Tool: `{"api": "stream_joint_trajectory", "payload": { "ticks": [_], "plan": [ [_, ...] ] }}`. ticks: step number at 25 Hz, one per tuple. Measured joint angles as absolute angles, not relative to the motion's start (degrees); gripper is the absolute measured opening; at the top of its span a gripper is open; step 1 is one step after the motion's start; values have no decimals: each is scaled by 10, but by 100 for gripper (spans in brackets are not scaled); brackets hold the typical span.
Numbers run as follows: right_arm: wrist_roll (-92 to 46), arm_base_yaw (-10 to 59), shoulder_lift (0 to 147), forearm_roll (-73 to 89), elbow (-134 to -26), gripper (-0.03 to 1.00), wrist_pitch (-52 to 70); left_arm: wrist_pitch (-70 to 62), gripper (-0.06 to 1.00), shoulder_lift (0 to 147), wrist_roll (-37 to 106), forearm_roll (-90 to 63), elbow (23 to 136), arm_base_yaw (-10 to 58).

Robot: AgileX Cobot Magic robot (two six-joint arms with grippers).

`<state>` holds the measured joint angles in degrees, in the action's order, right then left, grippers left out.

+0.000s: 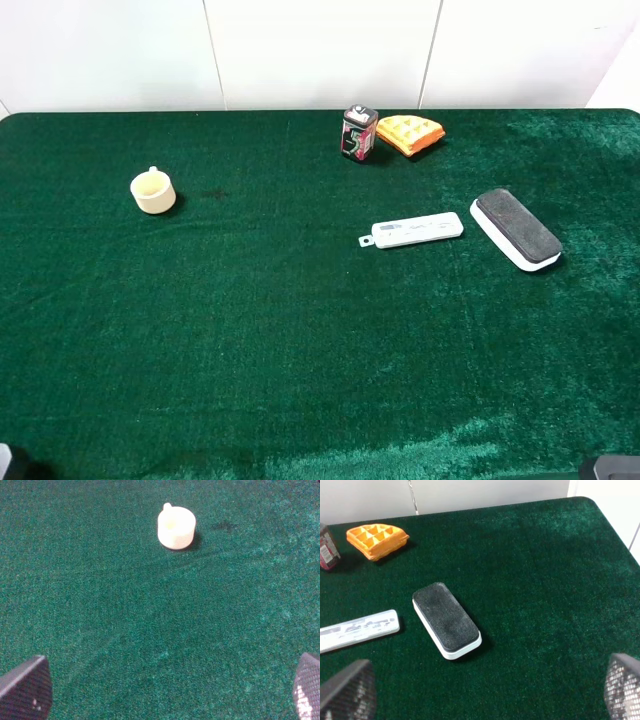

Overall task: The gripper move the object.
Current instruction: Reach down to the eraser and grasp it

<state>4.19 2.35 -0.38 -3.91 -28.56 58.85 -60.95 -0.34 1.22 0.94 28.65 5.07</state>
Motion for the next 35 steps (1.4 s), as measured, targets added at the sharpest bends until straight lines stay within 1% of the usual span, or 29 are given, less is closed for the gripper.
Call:
{"api": "stream_joint_trajectory", "payload": {
  "ticks": [22, 35],
  "plan": [
    [35, 23, 11, -39, -291, 70, 589, -609, 98, -3, 12, 9, 286, 51],
    [28, 23, 307, -37, -397, 70, 571, -609, 98, -3, 12, 9, 286, 51]
  ]
}}
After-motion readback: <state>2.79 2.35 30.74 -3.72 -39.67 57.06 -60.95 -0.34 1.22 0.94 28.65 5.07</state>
